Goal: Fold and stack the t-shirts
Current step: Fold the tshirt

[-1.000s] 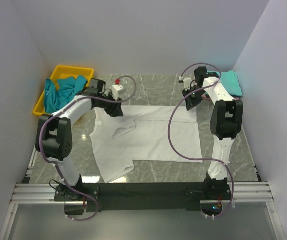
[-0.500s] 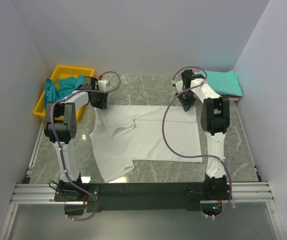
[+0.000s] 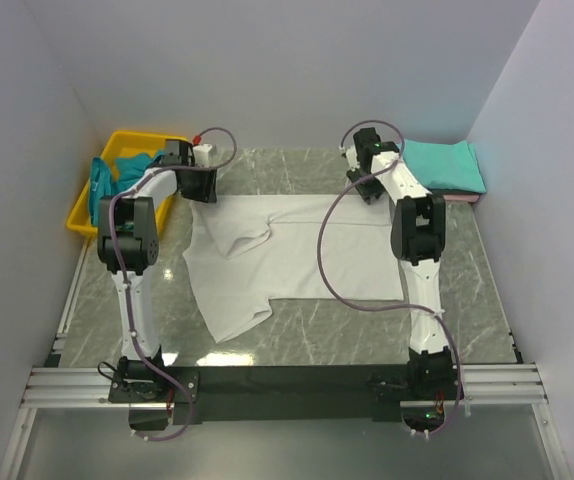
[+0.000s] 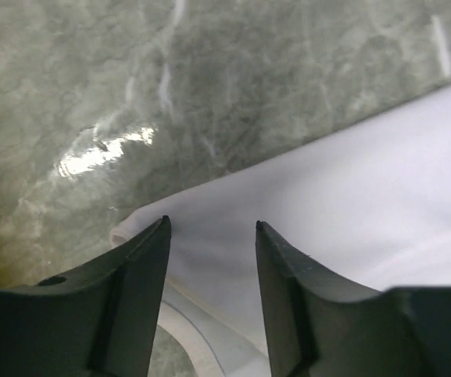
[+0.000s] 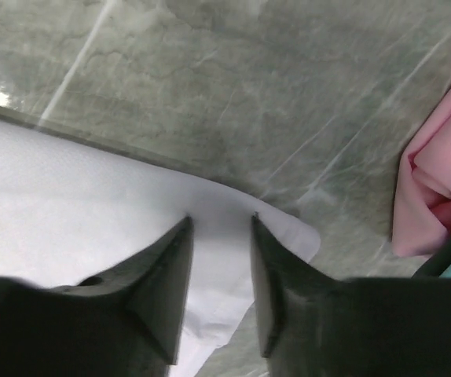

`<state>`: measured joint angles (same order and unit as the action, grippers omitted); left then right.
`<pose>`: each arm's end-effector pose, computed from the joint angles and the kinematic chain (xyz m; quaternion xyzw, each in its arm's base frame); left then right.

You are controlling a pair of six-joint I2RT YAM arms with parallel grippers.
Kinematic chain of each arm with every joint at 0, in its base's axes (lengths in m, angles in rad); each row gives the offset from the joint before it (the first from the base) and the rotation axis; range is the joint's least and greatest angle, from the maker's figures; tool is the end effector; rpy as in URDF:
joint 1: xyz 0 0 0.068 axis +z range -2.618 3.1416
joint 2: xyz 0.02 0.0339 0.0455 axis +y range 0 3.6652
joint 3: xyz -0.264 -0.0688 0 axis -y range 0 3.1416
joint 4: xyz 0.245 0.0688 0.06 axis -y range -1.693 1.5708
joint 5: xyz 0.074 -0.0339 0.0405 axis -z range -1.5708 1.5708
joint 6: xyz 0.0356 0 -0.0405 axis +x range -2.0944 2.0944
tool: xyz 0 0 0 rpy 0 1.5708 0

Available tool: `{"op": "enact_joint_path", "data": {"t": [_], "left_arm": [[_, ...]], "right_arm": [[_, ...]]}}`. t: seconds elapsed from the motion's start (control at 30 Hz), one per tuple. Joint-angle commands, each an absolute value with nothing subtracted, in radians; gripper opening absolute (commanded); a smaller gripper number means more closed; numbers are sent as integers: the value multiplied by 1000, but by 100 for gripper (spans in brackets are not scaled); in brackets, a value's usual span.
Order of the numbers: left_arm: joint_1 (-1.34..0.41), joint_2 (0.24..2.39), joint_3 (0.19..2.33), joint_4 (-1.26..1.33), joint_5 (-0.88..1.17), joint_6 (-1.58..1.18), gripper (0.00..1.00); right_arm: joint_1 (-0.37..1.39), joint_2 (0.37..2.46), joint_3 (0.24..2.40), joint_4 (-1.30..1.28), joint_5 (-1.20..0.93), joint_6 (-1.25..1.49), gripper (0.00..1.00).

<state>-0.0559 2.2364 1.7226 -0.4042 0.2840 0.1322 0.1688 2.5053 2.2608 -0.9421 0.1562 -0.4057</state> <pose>0.4903 -0.0374 0.1671 0.1332 0.9293 -0.1218 0.3223 0.5190 0.0828 0.1681 -0.2630 0.9427 -0.0985 0.1800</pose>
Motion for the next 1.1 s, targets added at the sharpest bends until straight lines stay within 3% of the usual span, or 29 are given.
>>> {"op": "enact_joint_path", "data": {"t": [0.0,0.07,0.13,0.23,0.37,0.5,0.6,0.77,1.07], "left_arm": [[-37,2166,1802,-475,441,127,55],[-34,2038,1748,-474,570,156,57],[-32,1924,1665,-445,636,199,61],[-31,1726,1490,-451,667,305,64],[-6,1545,1295,-595,693,457,63],[55,1456,1148,-803,739,697,58],[63,1350,1017,-822,721,785,57],[63,1229,862,-793,692,828,58],[61,1244,785,-746,649,867,58]], "right_arm": [[166,2354,2192,-862,138,-405,44],[164,2210,2119,-879,47,-425,74],[164,2102,2042,-876,3,-449,87],[164,1909,1867,-920,-102,-515,89],[164,1659,1538,-980,-190,-624,82],[170,1496,1272,-956,-198,-710,63],[182,1393,1100,-924,-177,-748,55],[225,1266,879,-830,-109,-769,51],[258,1239,701,-692,-14,-805,50]]}}
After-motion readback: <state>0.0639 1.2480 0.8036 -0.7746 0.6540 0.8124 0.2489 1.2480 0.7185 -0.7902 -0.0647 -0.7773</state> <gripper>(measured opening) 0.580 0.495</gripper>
